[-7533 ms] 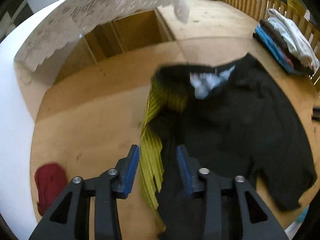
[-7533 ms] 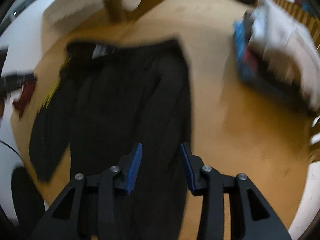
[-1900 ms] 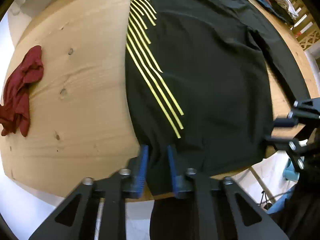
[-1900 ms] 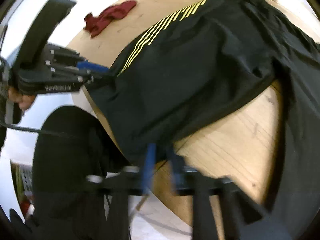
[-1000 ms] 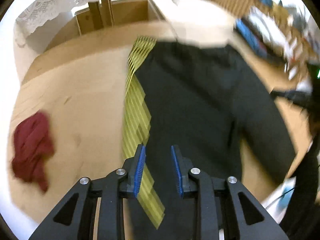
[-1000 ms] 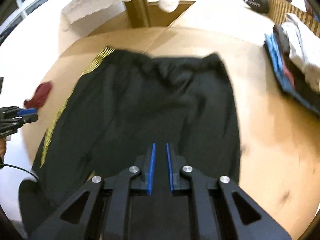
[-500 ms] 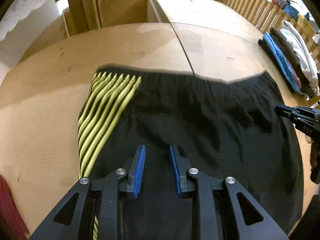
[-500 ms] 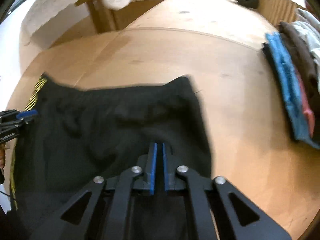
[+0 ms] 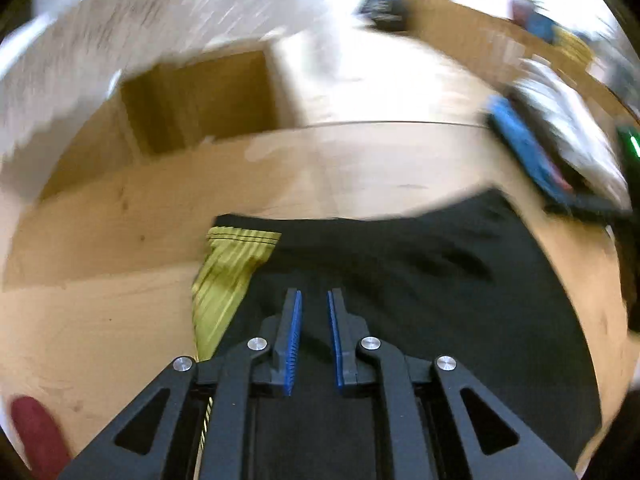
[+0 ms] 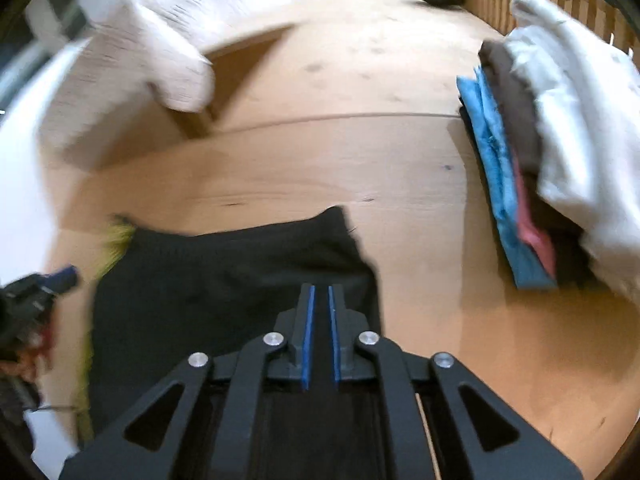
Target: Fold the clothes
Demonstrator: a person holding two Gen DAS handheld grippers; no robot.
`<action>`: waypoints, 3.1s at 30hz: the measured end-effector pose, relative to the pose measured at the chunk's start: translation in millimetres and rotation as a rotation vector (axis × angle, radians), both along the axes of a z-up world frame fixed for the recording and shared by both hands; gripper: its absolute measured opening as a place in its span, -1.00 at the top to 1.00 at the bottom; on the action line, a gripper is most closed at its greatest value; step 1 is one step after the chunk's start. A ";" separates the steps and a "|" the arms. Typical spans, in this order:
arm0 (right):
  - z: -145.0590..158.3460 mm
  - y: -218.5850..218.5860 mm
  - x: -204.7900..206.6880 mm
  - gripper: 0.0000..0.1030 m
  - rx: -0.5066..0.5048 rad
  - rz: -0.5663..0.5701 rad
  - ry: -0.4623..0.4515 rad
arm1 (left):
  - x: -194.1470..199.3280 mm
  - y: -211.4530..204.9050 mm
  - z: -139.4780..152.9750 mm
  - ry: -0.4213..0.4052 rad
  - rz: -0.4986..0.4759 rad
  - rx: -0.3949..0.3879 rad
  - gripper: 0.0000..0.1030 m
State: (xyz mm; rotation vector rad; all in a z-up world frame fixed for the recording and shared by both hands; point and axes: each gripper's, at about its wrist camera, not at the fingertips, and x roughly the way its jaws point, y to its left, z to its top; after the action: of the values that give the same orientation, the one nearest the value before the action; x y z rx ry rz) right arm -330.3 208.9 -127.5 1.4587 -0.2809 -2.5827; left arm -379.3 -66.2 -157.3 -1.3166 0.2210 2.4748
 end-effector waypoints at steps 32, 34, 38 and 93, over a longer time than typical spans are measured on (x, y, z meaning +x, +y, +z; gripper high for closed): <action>40.3 138.2 177.1 0.11 -0.035 -0.014 -0.014 | 275.2 311.0 -84.8 -0.199 -0.450 -0.087 0.36; 35.6 130.0 157.7 0.11 -0.044 0.006 -0.022 | 272.6 307.5 -85.2 -0.178 -0.454 -0.076 0.88; 22.3 105.3 102.0 0.11 -0.055 0.039 -0.018 | 253.0 281.0 -83.5 -0.249 -0.382 0.056 0.95; -29.0 -349.6 -170.5 0.97 0.038 0.179 -0.161 | 303.1 -204.6 -67.5 -0.071 0.603 0.601 0.95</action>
State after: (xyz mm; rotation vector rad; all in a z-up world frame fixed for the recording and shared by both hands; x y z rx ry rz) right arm -500.8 -140.7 -156.5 1.6281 -0.1150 -2.3474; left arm -76.2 -270.8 -224.7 -1.3081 -0.9940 2.6005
